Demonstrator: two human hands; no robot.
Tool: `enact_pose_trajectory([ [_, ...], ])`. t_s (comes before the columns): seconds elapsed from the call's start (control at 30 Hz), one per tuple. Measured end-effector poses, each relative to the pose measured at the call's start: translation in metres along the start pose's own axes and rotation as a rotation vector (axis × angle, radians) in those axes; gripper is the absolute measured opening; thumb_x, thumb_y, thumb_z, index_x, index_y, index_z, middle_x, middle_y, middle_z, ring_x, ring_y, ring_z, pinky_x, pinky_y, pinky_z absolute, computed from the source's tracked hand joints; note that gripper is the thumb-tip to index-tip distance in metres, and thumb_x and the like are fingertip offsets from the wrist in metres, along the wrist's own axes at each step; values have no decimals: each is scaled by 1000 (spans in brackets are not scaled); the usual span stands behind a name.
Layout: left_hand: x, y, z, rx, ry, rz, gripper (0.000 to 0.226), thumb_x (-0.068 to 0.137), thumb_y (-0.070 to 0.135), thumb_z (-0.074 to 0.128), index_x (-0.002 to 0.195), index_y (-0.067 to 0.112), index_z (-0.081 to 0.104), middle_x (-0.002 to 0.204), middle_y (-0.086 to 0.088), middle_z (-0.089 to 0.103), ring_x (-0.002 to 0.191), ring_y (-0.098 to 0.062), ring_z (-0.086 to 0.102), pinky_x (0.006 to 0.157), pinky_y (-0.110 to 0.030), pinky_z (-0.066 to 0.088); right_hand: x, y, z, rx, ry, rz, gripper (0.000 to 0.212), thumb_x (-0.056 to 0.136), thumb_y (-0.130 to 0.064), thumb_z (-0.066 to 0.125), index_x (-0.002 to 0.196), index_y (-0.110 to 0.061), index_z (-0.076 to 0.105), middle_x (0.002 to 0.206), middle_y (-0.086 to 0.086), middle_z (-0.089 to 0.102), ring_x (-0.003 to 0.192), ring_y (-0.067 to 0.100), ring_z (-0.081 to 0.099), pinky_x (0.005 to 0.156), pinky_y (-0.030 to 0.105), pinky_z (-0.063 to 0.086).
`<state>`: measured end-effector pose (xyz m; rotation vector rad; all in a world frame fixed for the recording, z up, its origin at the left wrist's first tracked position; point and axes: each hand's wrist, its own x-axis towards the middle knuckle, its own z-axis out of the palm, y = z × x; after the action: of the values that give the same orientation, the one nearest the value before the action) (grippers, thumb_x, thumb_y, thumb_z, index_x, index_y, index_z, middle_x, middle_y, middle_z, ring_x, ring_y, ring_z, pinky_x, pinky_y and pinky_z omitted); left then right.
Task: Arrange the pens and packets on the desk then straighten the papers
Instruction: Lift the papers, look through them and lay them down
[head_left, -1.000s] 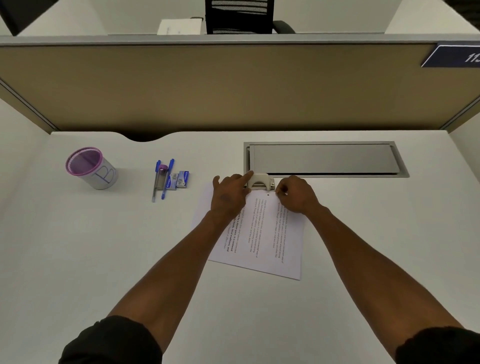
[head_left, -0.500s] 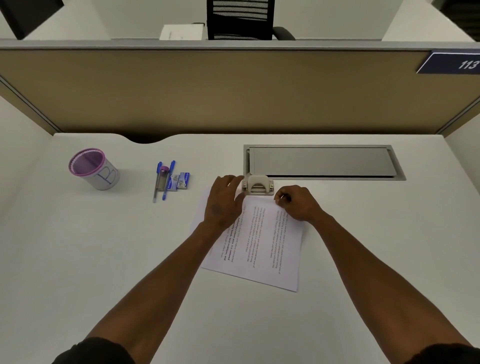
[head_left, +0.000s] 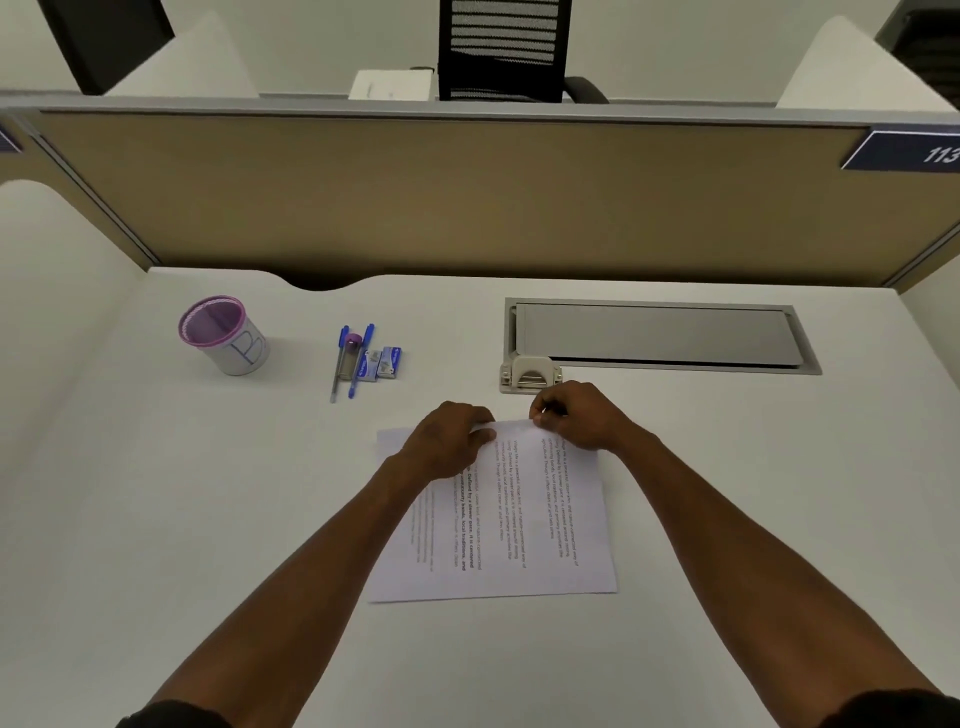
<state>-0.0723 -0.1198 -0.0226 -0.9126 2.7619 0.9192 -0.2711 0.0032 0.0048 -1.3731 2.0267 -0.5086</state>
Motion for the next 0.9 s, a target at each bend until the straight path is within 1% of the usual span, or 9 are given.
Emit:
enact_pose_trajectory([
  [0.2,-24,-21,-5,-117,72,-46,26,98,31,55,106,12,71,107,-7,72,97,-23,64,80,-25,42,1,-21,18,59,72,-29,9,89,-24,70,94,-17,74,98,-1,73,94,16,66,85,26,52],
  [0.37,-54,-41,-16,-273,236,-89,21,98,26,57,95,12,72,90,-2,72,80,-13,61,73,-23,40,-10,-26,32,114,364,-12,37,86,-40,72,116,-18,68,106,-1,71,95,18,66,82,27,49],
  [0.47,-73,-56,-22,-380,320,-159,21,98,27,57,94,13,72,85,3,71,77,-12,64,69,-20,43,-31,-25,41,352,539,178,64,82,-52,72,137,-27,50,109,-11,62,89,9,63,75,23,50],
  [0.57,-90,-70,-24,-476,384,-241,21,98,30,55,92,17,71,82,3,71,75,-12,66,66,-20,44,-55,-27,62,663,521,366,73,76,-65,70,137,-35,46,117,-5,64,98,12,63,80,29,53],
  [0.63,-102,-76,-25,-581,425,-297,21,98,32,55,89,20,69,76,6,70,69,-9,64,62,-21,44,-69,-32,84,895,451,384,69,74,-58,76,132,-29,53,121,1,67,106,20,65,86,41,58],
  [0.67,-107,-78,-25,-636,448,-315,21,98,32,55,87,21,69,75,7,70,67,-8,64,61,-21,44,-75,-38,94,959,410,358,62,74,-52,78,127,-27,58,118,2,70,103,20,67,82,40,59],
  [0.73,-117,-80,-25,-732,493,-328,22,99,33,54,86,23,69,74,7,72,66,-6,66,59,-19,46,-82,-51,110,943,353,314,43,82,-36,77,121,-24,63,109,-1,75,95,16,71,75,32,57],
  [0.8,-128,-82,-26,-808,525,-338,23,99,34,53,86,24,69,78,8,74,67,-3,68,59,-17,50,-82,-66,120,992,312,307,33,91,-23,70,123,-21,63,109,-2,75,98,18,71,78,36,60],
  [0.9,-143,-87,-27,-905,568,-364,24,98,36,55,84,23,70,79,3,74,69,-8,68,64,-28,54,-77,-92,128,1049,324,321,29,96,-15,63,123,-21,63,113,-2,72,102,19,69,85,41,59],
])
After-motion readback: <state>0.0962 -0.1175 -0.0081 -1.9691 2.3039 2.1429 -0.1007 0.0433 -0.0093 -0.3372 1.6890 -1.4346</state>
